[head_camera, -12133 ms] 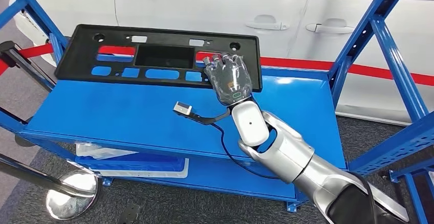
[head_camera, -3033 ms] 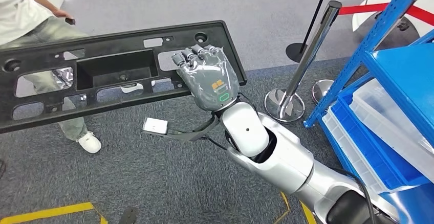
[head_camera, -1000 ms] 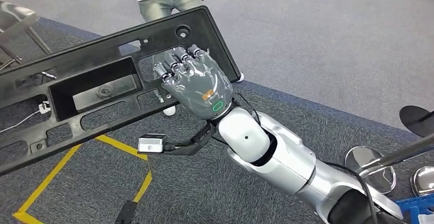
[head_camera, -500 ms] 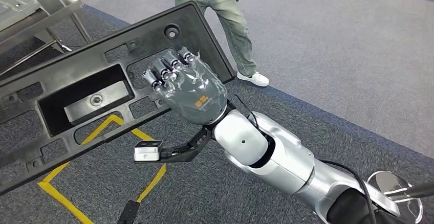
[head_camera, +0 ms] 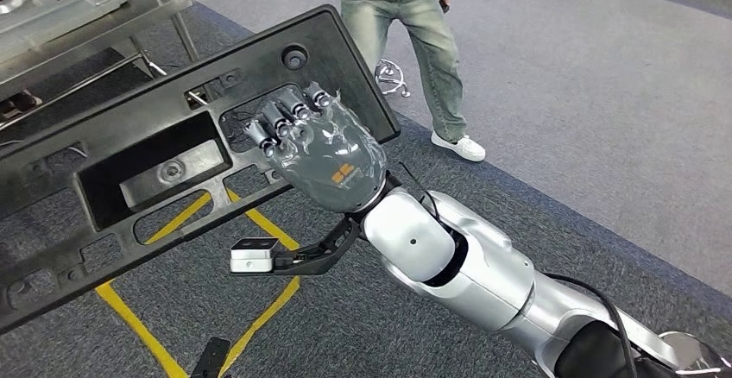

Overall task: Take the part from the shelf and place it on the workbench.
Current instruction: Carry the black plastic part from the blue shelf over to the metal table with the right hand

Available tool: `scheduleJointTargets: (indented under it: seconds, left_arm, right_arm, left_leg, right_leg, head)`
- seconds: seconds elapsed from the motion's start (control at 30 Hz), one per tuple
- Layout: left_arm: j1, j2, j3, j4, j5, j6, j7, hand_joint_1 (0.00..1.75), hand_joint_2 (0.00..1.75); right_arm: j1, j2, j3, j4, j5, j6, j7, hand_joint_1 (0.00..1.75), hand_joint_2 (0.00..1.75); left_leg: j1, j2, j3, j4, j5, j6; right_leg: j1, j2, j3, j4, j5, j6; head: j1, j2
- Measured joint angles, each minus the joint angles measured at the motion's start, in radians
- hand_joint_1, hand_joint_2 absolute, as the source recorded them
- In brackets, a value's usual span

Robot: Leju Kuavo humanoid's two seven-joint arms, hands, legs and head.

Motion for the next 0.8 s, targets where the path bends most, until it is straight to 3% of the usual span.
scheduleJointTargets:
  seconds: [0.07, 0.13, 0.17, 0.2, 0.3, 0.33, 0.4, 0.47, 0.5, 0.6, 0.67, 0.7, 0.73, 0.8]
  left_arm:
    - [0.0, 0.0, 0.0, 0.0, 0.0, 0.0, 0.0, 0.0, 1.75]
    - [-0.001, -0.001, 0.0, 0.0, 0.0, 0.0, 0.0, 0.0, 1.75]
    - [0.0, -0.001, -0.001, 0.0, -0.001, 0.0, 0.001, 0.0, 1.75]
    - [0.0, -0.002, -0.001, 0.0, -0.001, 0.0, 0.001, 0.0, 1.75]
    - [0.001, -0.002, -0.002, 0.0, 0.001, 0.0, 0.0, 0.0, 1.75]
    - [0.003, -0.002, -0.002, 0.0, 0.002, 0.0, 0.001, 0.0, 1.75]
    - [0.005, 0.0, -0.002, 0.0, 0.004, 0.001, 0.001, 0.0, 1.75]
    - [0.002, 0.0, -0.002, 0.0, 0.005, 0.001, 0.001, 0.0, 1.75]
    - [0.001, 0.0, -0.002, 0.0, 0.006, 0.002, 0.001, 0.0, 1.75]
    - [0.003, 0.0, -0.002, 0.0, 0.008, 0.003, 0.001, 0.0, 1.75]
    - [0.006, 0.0, -0.003, 0.0, 0.009, 0.004, 0.001, 0.0, 1.75]
    - [0.005, 0.0, -0.003, 0.0, 0.009, 0.004, 0.001, 0.0, 1.75]
    - [0.004, 0.0, -0.003, 0.0, 0.009, 0.004, 0.0, 0.0, 1.75]
    - [0.003, 0.0, -0.003, 0.0, 0.009, 0.004, 0.0, 0.0, 1.75]
  right_arm:
    - [0.0, 0.0, 0.0, 0.0, 0.0, 0.0, 0.0, 1.75, 1.75]
    - [0.0, 0.0, 0.0, -0.002, 0.002, 0.002, -0.001, 1.75, 1.75]
    - [-0.001, 0.0, 0.001, -0.004, 0.003, 0.004, -0.001, 1.75, 1.75]
    - [-0.003, 0.0, 0.001, -0.006, 0.004, 0.009, -0.001, 1.75, 1.75]
    - [-0.005, -0.001, 0.002, -0.008, 0.006, 0.022, 0.001, 1.75, 1.75]
    - [-0.004, -0.002, 0.002, -0.008, 0.006, 0.023, 0.001, 1.75, 1.75]
    - [-0.004, -0.004, 0.002, -0.008, 0.006, 0.023, 0.003, 1.75, 1.75]
    - [-0.004, -0.006, 0.002, -0.008, 0.006, 0.023, 0.006, 1.75, 1.75]
    - [-0.004, -0.006, 0.002, -0.008, 0.005, 0.023, 0.008, 1.75, 1.75]
    - [-0.003, -0.009, 0.002, -0.008, 0.005, 0.024, 0.012, 1.75, 1.75]
    - [-0.003, -0.011, 0.002, -0.009, 0.005, 0.024, 0.014, 1.75, 1.75]
    - [-0.002, -0.012, 0.002, -0.009, 0.005, 0.024, 0.015, 1.75, 1.75]
    - [-0.001, -0.014, 0.002, -0.01, 0.005, 0.024, 0.017, 1.75, 1.75]
    - [0.003, -0.019, 0.002, -0.01, 0.005, 0.025, 0.019, 1.75, 1.75]
  left_leg:
    - [0.0, -0.001, 0.0, 0.0, 0.0, 0.0]
    - [0.001, -0.014, -0.009, 0.009, -0.004, -0.006]
    - [0.004, -0.027, -0.014, 0.011, -0.004, -0.015]
    - [0.006, -0.01, -0.045, 0.062, -0.029, -0.028]
    - [0.015, 0.066, -0.158, 0.266, -0.106, -0.061]
    - [0.017, 0.069, -0.165, 0.27, -0.094, -0.064]
    - [0.019, 0.088, -0.119, 0.17, -0.027, -0.067]
    - [0.012, 0.127, -0.059, 0.05, 0.014, -0.062]
    - [0.008, 0.137, -0.044, 0.02, 0.018, -0.055]
    - [0.005, 0.116, -0.04, 0.011, 0.012, -0.033]
    - [0.009, 0.099, -0.033, 0.004, 0.013, -0.019]
    - [0.011, 0.091, -0.03, 0.001, 0.014, -0.013]
    - [0.01, 0.082, -0.029, 0.0, 0.013, -0.008]
    - [0.008, 0.06, -0.028, 0.001, 0.012, -0.002]
  right_leg:
    - [0.0, 0.001, 0.003, -0.006, 0.003, 0.0]
    - [-0.003, 0.035, 0.028, -0.063, 0.012, -0.005]
    - [-0.002, 0.045, 0.042, -0.091, 0.016, -0.01]
    - [-0.003, 0.043, 0.058, -0.122, 0.018, -0.02]
    - [-0.005, -0.026, 0.075, -0.136, 0.015, -0.039]
    - [-0.006, -0.037, 0.076, -0.135, 0.012, -0.038]
    - [-0.008, -0.058, 0.081, -0.131, 0.004, -0.032]
    - [-0.005, -0.076, 0.086, -0.127, -0.006, -0.023]
    - [-0.002, -0.083, 0.089, -0.127, -0.009, -0.018]
    - [0.003, -0.101, 0.099, -0.131, -0.017, -0.001]
    - [-0.001, -0.073, 0.09, -0.102, -0.04, 0.009]
    - [-0.003, -0.049, 0.07, -0.058, -0.064, 0.011]
    - [-0.003, -0.028, 0.038, 0.004, -0.093, 0.012]
    - [-0.001, -0.012, -0.032, 0.13, -0.135, 0.011]
  head:
    - [0.0, 0.0]
    - [-0.003, 0.0]
    - [-0.004, 0.0]
    - [-0.008, 0.0]
    - [-0.015, 0.0]
    - [-0.015, 0.0]
    - [-0.015, 0.0]
    - [-0.015, 0.0]
    - [-0.014, 0.0]
    - [-0.012, 0.0]
    - [-0.01, 0.0]
    - [-0.008, 0.0]
    - [-0.006, 0.0]
    - [-0.005, 0.0]
